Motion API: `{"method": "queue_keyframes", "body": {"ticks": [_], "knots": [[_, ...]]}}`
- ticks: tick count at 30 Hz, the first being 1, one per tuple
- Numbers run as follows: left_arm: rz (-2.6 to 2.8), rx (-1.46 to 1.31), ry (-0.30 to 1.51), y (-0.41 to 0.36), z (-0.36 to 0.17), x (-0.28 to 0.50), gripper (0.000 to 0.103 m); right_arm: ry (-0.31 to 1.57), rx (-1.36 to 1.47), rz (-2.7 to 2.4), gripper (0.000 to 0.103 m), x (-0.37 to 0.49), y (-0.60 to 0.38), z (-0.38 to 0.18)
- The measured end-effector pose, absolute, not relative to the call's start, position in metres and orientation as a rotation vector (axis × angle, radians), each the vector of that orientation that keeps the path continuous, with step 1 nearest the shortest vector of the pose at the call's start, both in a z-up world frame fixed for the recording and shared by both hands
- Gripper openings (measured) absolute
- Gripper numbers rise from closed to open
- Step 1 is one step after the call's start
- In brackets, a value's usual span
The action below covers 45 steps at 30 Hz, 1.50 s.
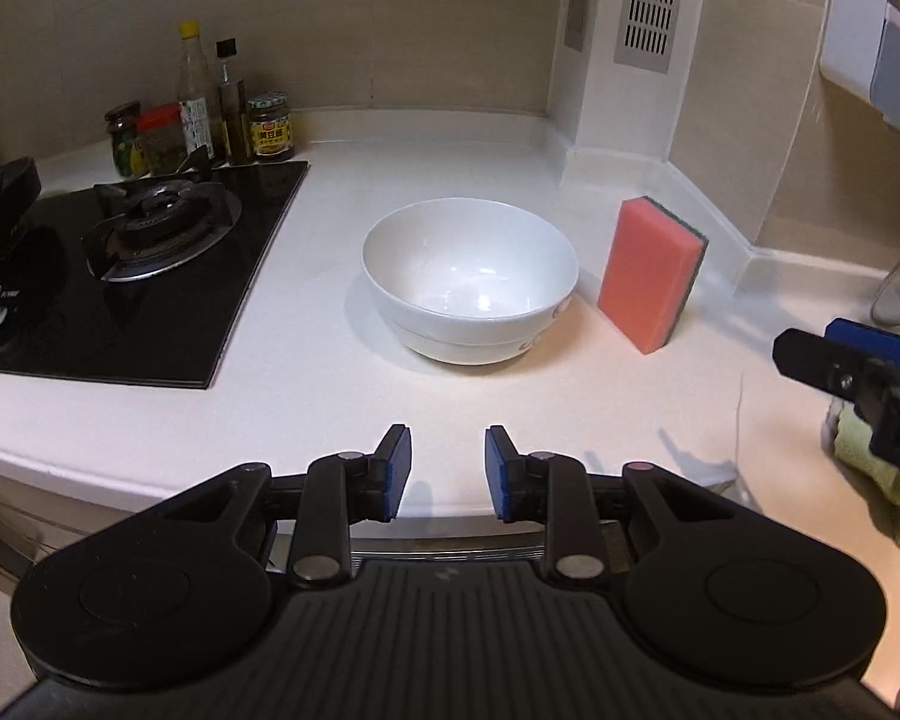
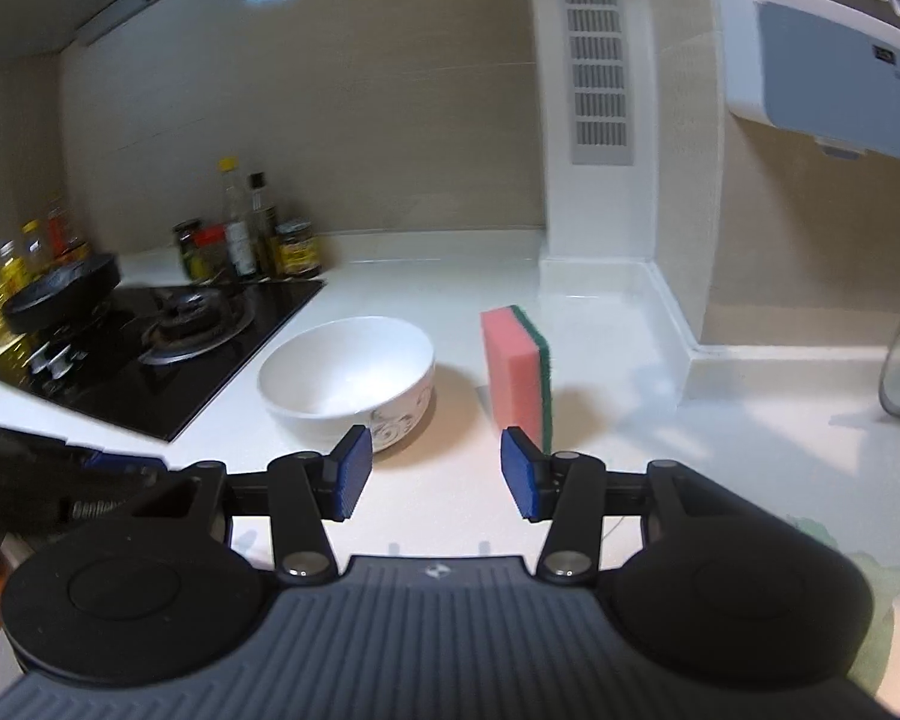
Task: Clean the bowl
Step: 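Move both tools toward the white bowl and the pink sponge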
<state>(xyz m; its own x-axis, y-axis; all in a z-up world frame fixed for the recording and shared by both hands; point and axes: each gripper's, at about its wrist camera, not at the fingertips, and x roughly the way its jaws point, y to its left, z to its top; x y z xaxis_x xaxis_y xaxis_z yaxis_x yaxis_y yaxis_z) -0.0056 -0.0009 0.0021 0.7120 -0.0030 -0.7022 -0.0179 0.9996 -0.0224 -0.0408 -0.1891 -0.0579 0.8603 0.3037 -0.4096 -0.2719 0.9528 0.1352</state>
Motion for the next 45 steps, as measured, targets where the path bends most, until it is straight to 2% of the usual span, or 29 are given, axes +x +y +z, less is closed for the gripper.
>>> {"method": "queue_keyframes", "body": {"ticks": [5, 8, 26, 45], "knots": [[0.03, -0.029, 0.777, -0.002, 0.005, -0.012, 0.032, 0.436, 0.123, 0.277, 0.043, -0.031, -0.187, -0.06], [0.044, -0.03, 0.776, -0.003, 0.006, -0.016, 0.032, 0.376, 0.107, 0.313, 0.043, -0.059, -0.187, -0.06], [0.006, -0.047, 0.819, 0.006, -0.009, -0.003, 0.032, 0.484, 0.057, 0.287, 0.043, -0.031, -0.185, -0.062], [-0.082, -0.045, 0.866, 0.024, -0.022, 0.054, 0.032, 0.533, 0.08, 0.176, 0.043, 0.005, -0.178, -0.067]]}}
